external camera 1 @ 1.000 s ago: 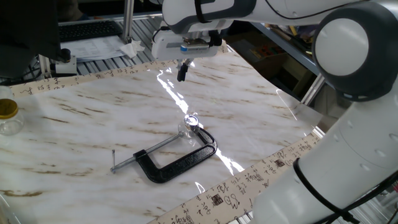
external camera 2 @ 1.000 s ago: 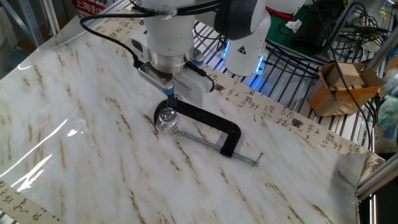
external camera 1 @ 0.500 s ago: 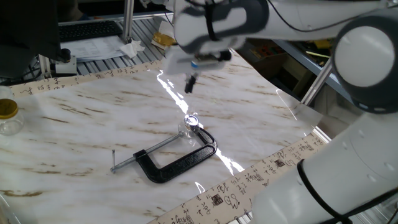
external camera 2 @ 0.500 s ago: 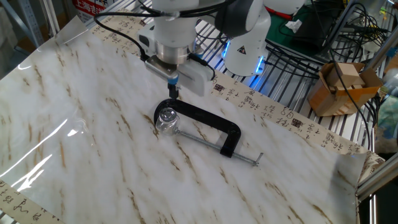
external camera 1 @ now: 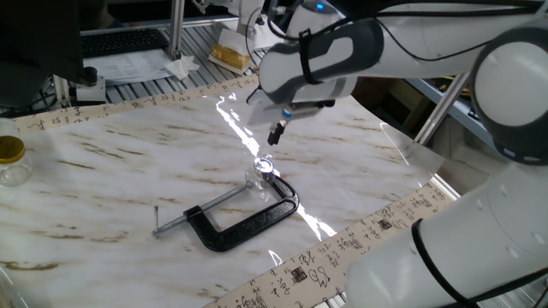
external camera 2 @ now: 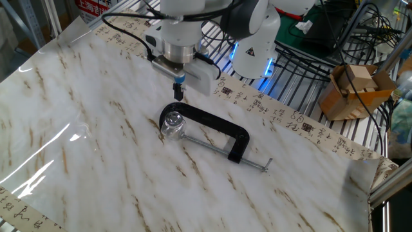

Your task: Unscrew the lid from the jar

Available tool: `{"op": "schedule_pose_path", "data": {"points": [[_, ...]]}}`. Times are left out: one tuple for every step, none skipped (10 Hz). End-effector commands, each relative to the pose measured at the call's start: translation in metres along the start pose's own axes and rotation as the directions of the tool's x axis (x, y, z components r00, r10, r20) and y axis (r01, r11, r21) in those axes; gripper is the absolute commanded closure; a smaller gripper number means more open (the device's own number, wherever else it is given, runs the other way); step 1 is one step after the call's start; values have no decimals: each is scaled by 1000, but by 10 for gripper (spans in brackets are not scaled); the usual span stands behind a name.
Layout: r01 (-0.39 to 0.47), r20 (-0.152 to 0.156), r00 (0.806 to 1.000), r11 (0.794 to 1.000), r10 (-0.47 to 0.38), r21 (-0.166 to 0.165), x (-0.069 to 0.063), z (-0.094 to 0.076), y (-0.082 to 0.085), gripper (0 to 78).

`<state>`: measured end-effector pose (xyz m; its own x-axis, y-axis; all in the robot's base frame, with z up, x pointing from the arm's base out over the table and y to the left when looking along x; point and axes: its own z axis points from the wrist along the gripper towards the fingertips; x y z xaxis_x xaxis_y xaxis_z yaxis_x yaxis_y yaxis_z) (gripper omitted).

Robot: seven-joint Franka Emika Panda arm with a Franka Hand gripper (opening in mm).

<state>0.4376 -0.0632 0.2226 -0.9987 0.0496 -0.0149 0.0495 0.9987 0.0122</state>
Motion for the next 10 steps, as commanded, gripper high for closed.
{"op": "schedule_pose_path", "data": {"points": [[3,11,1000,1000,-3,-2,1,7,-1,776],[3,11,1000,1000,-3,-2,1,12,-1,776],[3,13,1000,1000,-3,-3,1,14,-1,776],[1,24,1000,1000,-1,-4,1,22,-1,776],[-2,28,1000,1000,2,-5,-1,28,-2,776],[-7,28,1000,1000,7,-5,-3,30,-2,776],[-9,26,1000,1000,9,-5,-6,30,-3,776],[-10,25,1000,1000,10,-5,-8,32,-3,776],[-11,24,1000,1000,11,-8,-11,36,-4,776],[-19,21,1000,1000,19,-13,-14,39,-5,776]]}}
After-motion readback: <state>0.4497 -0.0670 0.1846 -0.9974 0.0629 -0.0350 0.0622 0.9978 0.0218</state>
